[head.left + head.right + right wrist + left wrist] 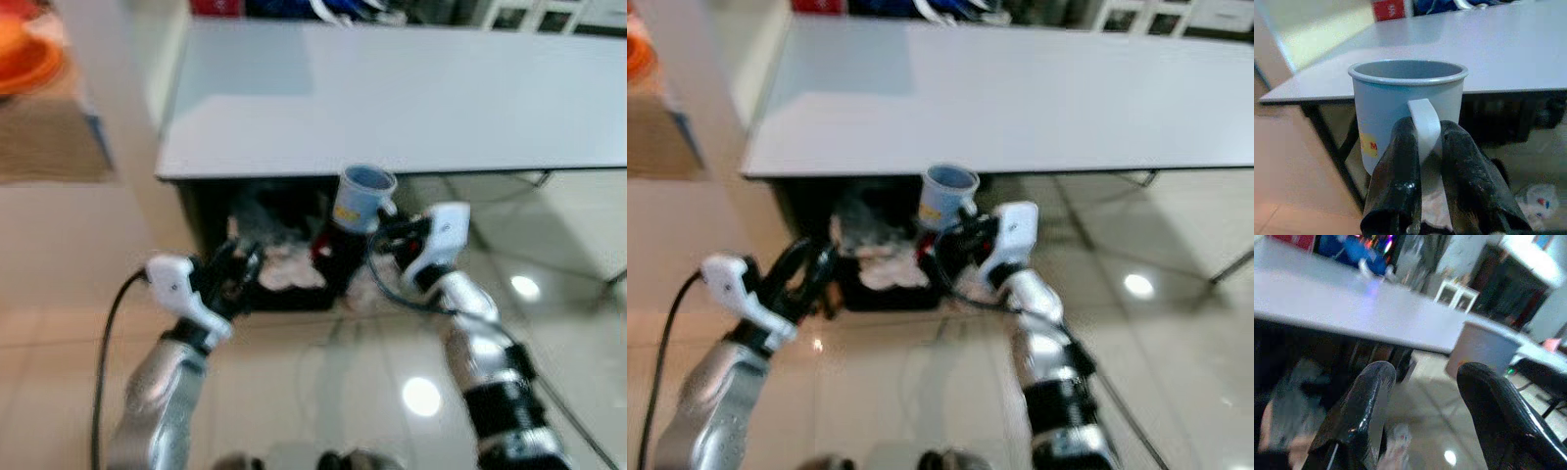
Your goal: Setting the table
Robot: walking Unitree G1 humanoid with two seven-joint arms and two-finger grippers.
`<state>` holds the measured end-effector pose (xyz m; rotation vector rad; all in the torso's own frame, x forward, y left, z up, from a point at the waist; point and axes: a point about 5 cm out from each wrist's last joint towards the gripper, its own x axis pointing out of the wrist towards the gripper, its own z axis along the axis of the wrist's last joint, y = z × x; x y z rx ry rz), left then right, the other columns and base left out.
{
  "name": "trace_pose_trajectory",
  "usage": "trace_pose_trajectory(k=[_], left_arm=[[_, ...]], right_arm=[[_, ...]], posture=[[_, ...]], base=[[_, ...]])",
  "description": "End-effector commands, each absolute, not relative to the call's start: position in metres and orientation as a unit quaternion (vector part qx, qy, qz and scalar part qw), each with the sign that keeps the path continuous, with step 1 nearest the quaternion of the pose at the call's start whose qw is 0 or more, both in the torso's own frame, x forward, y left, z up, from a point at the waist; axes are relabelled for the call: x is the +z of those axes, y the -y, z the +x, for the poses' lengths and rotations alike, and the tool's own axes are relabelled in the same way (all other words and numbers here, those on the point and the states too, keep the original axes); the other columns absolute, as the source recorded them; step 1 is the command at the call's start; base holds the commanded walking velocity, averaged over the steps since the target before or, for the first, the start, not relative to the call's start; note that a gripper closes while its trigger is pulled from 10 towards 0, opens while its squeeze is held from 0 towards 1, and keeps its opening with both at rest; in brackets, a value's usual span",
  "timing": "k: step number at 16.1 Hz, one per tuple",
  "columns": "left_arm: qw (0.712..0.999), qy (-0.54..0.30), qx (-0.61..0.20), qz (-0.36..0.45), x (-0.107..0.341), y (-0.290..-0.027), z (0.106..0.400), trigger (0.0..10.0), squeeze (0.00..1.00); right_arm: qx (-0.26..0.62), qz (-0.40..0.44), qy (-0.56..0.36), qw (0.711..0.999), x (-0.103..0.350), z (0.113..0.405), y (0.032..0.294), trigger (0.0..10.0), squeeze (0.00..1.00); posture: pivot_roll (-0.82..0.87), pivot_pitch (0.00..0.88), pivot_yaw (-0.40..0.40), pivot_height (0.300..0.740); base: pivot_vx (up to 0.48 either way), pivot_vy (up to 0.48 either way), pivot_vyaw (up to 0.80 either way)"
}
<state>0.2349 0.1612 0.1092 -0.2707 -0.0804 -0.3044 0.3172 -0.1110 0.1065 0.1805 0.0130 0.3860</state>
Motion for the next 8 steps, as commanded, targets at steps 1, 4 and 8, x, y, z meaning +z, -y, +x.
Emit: trace_pose_trajectory(k=[1,4,8], left_arm=[[0.981,0.038,-0.139,-0.126,0.11,-0.158,0.238,10.0,0.0],[0.989,0.033,-0.107,-0.094,0.111,-0.164,0.245,10.0,0.0],[0.99,0.038,-0.104,-0.09,0.112,-0.166,0.244,10.0,0.0]], right_arm=[[0.176,0.083,0.005,0.981,0.111,0.319,0.118,10.0,0.0],[0.156,0.076,0.021,0.985,0.116,0.323,0.122,10.0,0.0],[0.15,0.073,0.032,0.985,0.123,0.326,0.12,10.0,0.0]], posture=[[-0.08,0.095,-0.036,0.74],[-0.08,0.094,-0.034,0.74],[-0.07,0.095,-0.034,0.74]], base=[[0.255,-0.334,-0.8],[0.0,0.0,-0.8],[0.48,0.0,-0.4]])
